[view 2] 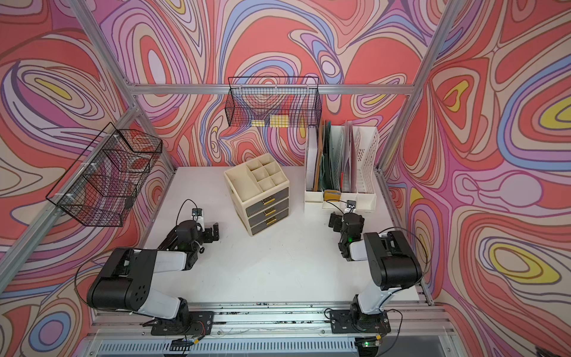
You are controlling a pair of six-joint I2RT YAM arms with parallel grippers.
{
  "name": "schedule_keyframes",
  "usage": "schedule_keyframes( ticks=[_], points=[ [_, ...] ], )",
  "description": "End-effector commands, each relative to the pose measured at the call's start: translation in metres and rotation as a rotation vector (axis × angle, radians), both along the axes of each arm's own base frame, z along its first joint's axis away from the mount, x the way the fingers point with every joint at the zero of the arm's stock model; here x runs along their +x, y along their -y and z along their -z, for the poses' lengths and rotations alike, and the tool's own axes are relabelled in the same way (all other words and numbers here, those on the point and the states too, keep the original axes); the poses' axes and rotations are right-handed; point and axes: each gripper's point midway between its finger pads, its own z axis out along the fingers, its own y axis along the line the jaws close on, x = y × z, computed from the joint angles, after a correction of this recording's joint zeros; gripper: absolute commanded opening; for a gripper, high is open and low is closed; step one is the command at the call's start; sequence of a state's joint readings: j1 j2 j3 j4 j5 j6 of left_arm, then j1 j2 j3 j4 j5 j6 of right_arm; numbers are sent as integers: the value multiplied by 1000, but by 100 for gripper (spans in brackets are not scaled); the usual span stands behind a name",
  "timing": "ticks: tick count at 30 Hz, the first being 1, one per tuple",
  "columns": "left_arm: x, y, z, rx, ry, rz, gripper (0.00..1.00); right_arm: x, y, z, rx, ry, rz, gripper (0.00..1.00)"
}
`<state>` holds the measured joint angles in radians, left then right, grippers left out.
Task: Take the mice out of the drawer
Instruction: Open the drawer in the storage box.
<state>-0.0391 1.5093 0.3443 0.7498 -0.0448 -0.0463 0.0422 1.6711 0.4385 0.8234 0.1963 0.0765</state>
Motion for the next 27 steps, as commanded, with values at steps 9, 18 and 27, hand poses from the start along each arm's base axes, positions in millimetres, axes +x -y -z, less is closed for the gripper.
schedule_keyframes(
  ticks=[9, 18, 27],
  points=[
    [22, -5, -31, 36, 137, 6, 99, 18, 4, -30, -24, 134, -6, 98],
    [23, -5, -31, 38, 131, 4, 99, 18, 4, -31, -24, 135, -5, 98],
    [23, -5, -31, 39, 130, 5, 99, 17, 4, -30, -25, 132, -6, 98]
  ],
)
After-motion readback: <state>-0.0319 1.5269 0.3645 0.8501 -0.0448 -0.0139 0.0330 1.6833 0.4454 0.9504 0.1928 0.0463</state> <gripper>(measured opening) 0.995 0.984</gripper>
